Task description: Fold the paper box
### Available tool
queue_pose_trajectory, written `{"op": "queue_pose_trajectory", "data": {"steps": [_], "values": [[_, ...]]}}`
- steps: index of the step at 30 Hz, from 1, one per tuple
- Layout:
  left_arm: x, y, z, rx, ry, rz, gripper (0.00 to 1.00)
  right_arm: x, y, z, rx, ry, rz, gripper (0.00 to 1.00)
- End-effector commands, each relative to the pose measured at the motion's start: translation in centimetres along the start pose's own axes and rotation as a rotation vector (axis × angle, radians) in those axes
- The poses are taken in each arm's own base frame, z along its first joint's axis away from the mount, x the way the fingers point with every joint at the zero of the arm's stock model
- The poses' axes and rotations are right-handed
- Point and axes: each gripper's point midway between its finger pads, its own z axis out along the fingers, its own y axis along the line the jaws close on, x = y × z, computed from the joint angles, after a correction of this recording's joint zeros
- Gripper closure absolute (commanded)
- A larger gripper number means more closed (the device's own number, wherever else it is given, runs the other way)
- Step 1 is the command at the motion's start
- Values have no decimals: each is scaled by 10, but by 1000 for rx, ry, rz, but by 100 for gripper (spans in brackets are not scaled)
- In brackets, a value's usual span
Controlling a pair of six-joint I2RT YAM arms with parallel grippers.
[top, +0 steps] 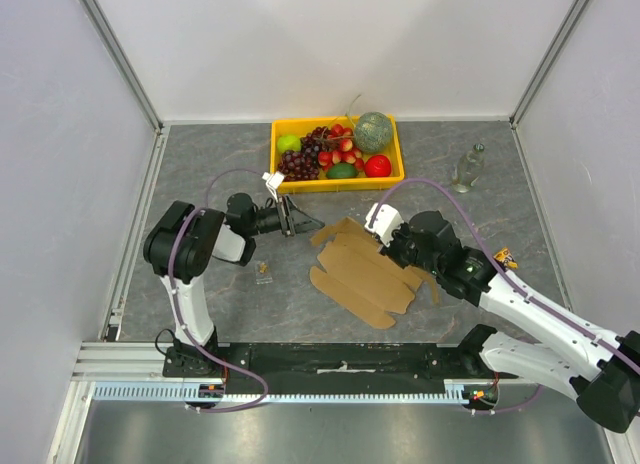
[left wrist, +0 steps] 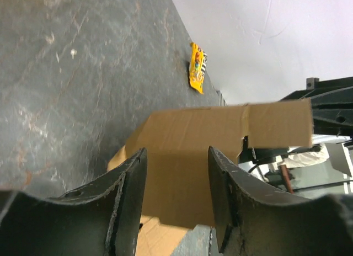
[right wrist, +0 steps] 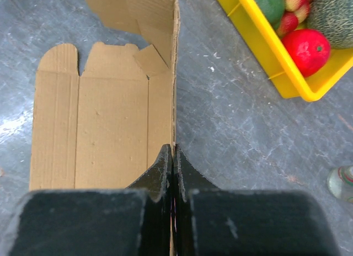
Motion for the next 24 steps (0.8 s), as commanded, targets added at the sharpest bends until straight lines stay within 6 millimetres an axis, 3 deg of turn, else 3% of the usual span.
{"op": "queue_pose_trajectory", "data": {"steps": [1,10,19,24], "values": [[-2,-25,-3,146,-36,141,46,-20,-19,1,98,-81,-49,100],[-2,-38,7,204,-13,145,44,-8,-17,1,113,-79,-36,100],[26,-44,20,243,53,185,45,9,-13,6,109,-48,-41,100],[36,-36,21,231,66,185,48,12,-13,11,106,-27,-48,100]]}}
